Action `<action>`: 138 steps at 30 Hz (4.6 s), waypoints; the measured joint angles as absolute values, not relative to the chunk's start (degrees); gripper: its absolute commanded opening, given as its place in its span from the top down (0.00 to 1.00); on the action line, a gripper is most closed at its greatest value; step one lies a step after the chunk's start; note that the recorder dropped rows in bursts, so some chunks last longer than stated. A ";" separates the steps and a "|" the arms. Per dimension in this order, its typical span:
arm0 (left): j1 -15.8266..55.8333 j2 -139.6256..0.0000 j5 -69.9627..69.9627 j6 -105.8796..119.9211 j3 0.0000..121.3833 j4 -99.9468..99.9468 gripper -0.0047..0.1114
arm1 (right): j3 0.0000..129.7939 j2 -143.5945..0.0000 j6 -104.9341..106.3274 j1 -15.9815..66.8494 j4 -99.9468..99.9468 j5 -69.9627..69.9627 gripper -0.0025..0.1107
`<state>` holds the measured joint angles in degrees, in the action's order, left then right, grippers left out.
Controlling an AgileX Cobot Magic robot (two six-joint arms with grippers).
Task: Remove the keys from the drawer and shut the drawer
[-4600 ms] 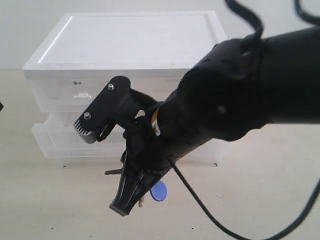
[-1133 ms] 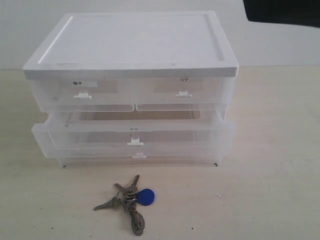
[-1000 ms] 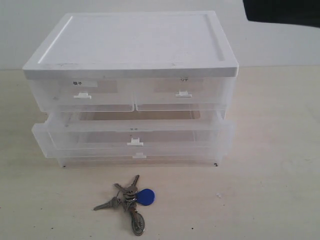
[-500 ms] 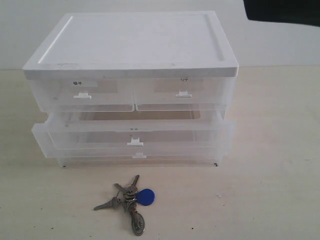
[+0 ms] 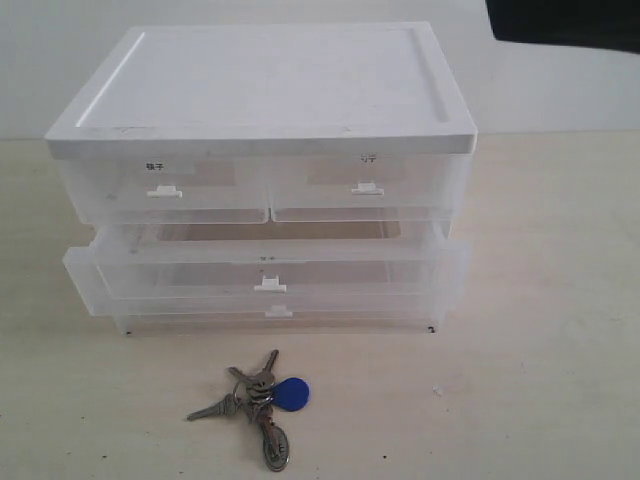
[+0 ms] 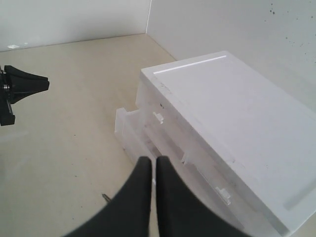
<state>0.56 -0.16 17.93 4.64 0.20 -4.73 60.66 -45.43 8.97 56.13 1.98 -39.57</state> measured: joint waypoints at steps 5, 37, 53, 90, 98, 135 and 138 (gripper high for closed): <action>0.56 -0.16 17.93 4.60 0.20 -4.73 0.92 | 60.66 -45.43 8.97 56.13 1.98 -39.57 0.98; 0.56 -0.16 18.04 4.60 0.20 -4.73 0.92 | 43.96 -56.46 6.15 56.13 -12.62 -39.39 0.98; 0.56 -0.16 18.04 4.60 0.20 -4.73 0.92 | 40.92 -82.29 8.65 56.13 -7.76 -3.30 0.98; 0.56 -0.16 18.04 4.60 0.20 -4.73 0.92 | 40.92 -96.02 20.91 47.29 -18.50 25.30 0.98; 0.56 -0.16 18.04 4.60 0.20 -4.73 0.92 | 40.92 -96.35 27.29 47.27 -25.35 25.94 0.98; 0.56 -0.16 18.04 4.60 0.20 -4.95 0.92 | 40.88 -100.66 35.33 47.48 -32.97 30.47 0.98; 0.56 -0.16 18.04 4.60 0.20 -4.95 0.92 | 40.88 -100.66 35.33 49.16 -31.28 26.23 0.98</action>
